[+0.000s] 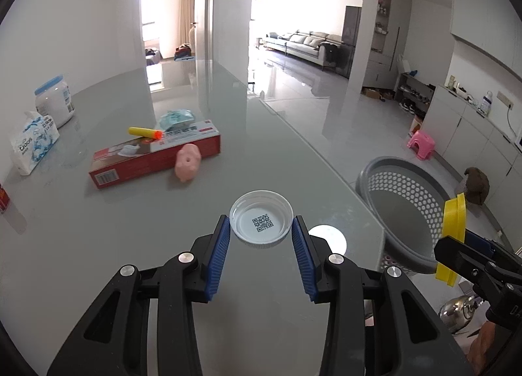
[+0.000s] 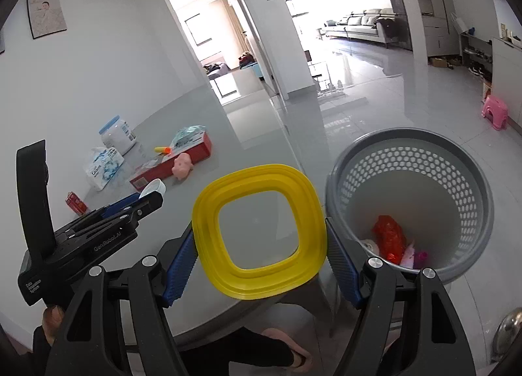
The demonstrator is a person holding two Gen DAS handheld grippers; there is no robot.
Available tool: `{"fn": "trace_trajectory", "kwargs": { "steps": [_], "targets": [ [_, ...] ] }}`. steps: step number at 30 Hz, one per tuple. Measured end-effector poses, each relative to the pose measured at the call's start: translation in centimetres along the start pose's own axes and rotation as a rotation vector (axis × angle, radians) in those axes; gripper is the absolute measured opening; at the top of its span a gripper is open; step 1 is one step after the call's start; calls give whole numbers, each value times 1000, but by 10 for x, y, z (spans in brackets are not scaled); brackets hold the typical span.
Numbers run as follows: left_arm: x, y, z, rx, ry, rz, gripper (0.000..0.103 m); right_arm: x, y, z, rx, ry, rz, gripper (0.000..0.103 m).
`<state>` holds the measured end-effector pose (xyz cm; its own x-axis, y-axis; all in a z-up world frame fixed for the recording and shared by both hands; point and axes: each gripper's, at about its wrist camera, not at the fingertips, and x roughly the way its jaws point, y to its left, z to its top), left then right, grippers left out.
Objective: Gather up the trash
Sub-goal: 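Carry the ring and cap over the grey basket with both grippers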
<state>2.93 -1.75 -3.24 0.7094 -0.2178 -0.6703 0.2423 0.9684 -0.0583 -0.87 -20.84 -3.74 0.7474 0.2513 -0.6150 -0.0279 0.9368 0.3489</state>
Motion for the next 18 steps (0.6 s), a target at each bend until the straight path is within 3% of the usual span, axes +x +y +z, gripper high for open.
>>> {"fn": "trace_trajectory", "kwargs": {
  "steps": [7,18],
  "targets": [
    [8,-57,-6,95,25,-73,39,-14,-64,-13,101,-14,-83,71],
    [62,-149,4,223,92,-144,39,-10,-150,-9,222,-39,-116,71]
  ]
}}
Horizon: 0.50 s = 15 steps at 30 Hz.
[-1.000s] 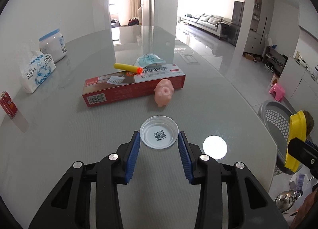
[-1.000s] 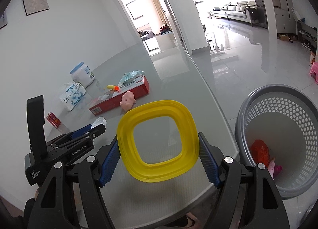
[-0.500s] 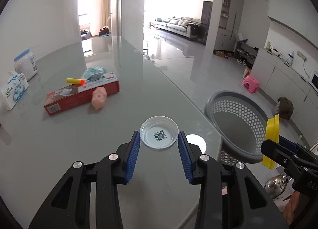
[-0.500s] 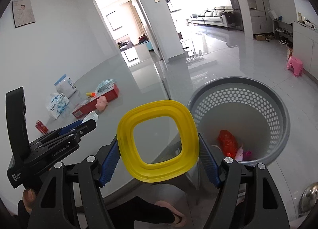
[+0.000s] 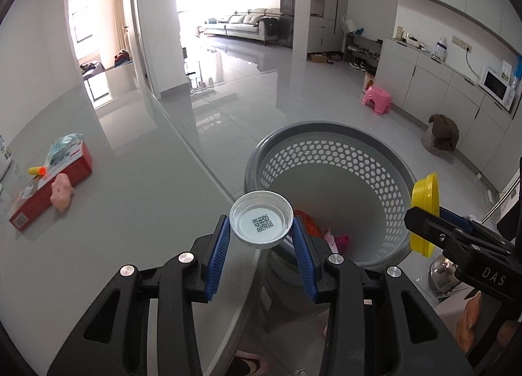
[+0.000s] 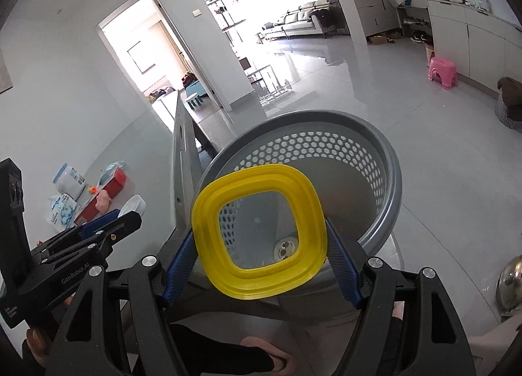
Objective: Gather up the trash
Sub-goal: 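Carry the ring and cap over the grey basket with both grippers, then open both grippers to drop the ring and cap into the basket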
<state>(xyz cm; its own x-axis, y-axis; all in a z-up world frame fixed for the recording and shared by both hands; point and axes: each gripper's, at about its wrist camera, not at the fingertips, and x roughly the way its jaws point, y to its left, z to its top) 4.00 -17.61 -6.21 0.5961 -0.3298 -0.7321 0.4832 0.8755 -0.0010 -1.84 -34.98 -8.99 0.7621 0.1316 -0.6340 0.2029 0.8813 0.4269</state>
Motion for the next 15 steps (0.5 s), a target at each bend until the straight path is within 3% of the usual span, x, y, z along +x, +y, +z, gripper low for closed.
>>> {"fn": "trace_trajectory", "kwargs": {
  "steps": [8,15],
  "targets": [
    [45,-31,17,46,43,-12,39,28,-27,18,5,21,5,71],
    [66,-35,21,50,79,8,40,47,-40,21,13,41,7,71]
  ]
}}
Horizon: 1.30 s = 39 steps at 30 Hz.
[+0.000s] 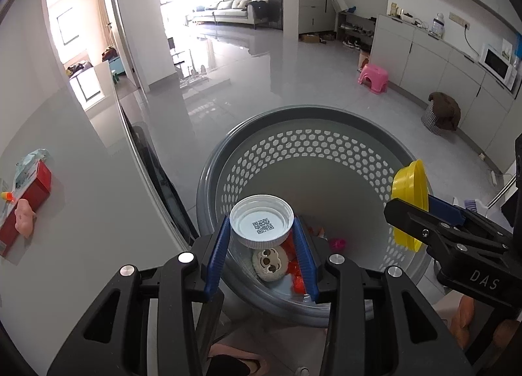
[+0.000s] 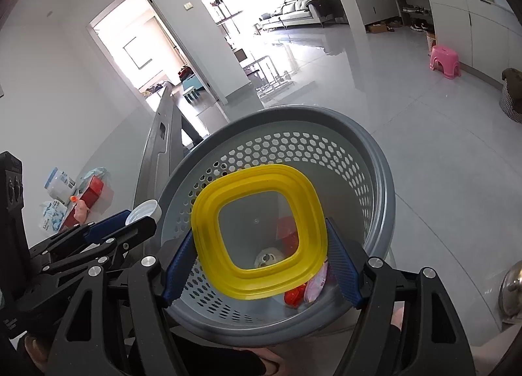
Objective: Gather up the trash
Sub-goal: 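Open both grippers to drop the ring and cap into the basket, then move both tools back to the items on the table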
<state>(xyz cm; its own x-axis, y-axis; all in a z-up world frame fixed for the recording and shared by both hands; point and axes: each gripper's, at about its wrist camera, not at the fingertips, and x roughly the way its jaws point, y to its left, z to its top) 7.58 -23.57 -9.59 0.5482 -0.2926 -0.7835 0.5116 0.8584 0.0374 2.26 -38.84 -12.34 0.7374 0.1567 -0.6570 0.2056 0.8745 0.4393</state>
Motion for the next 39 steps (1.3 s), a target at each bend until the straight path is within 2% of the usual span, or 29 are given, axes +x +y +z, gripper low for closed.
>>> {"fn": "trace_trajectory", "kwargs": {
  "steps": [3,5,7,15,24,32,39],
  "targets": [
    [3,0,1,-6,6,6,41,1,-2,2,7,-5,8,72],
    [2,-1,3,-11,1,12,57,1,-2,4,9,-8,8,73],
    [-1,2,4,-17,-14,19,66,-1,-6,6,19,-12,24,82],
    [-4,7,-1,-33,-16,22,66,-8,-5,1,35,-26,10,83],
    [-19,20,-13,-70,-17,23,70,-24,2,-18,39,-17,1,83],
    [-55,42,-25,-106,-73,22,74,-54,36,-26,-37,-60,-6,83],
    [-95,89,-42,-170,-145,75,81,-63,80,-31,-90,-68,10,83]
  ]
}}
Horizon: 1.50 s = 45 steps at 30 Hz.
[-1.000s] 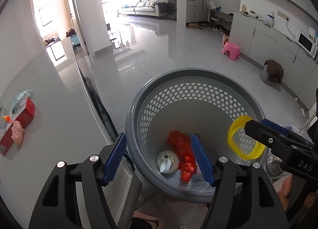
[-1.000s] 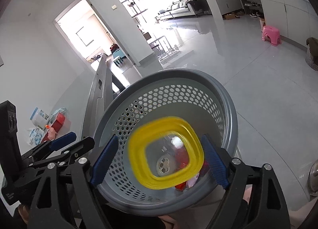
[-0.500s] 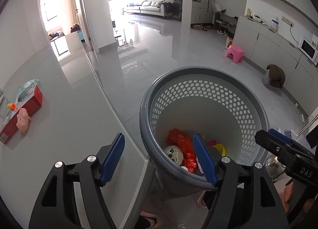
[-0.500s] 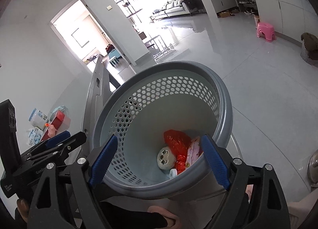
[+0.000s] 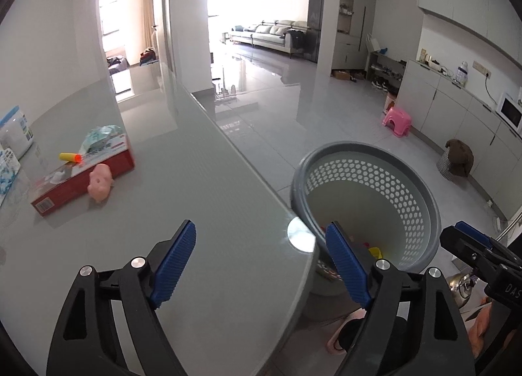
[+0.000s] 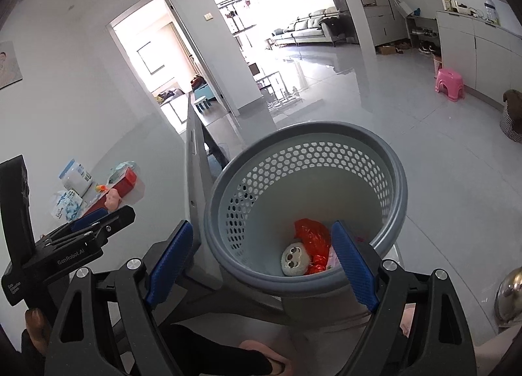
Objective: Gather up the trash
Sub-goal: 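Move both tools back to the items on the table, then close the right gripper on the pink pig toy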
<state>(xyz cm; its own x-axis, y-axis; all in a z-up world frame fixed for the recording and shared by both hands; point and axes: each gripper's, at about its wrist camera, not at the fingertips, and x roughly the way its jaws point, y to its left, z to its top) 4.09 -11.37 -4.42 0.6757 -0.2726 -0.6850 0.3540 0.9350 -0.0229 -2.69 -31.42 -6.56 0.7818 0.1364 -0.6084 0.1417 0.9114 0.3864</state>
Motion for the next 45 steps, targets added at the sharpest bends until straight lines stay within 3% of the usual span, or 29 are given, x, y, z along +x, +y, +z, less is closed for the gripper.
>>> {"fn": "trace_trajectory", "kwargs": {
  "steps": [10,19,24,35,40,45],
  "targets": [
    [-47,118,-15,-125,-80,163,92,28,99,-2,-140,20,68,83],
    [-66,223,-20,-253,-116,312,93,84,210,4,-303,55,122,83],
    [-60,265,-21,-280,-105,360,93,122,257,10,-322,94,153,83],
    [-41,302,-26,-327,-62,345,93,205,315,9,-361,201,118,83],
    [-36,306,-32,-331,-50,370,93,236,320,11,-343,229,59,83],
    [-35,307,-34,-337,-46,356,93,256,320,13,-322,261,53,82]
  ]
}}
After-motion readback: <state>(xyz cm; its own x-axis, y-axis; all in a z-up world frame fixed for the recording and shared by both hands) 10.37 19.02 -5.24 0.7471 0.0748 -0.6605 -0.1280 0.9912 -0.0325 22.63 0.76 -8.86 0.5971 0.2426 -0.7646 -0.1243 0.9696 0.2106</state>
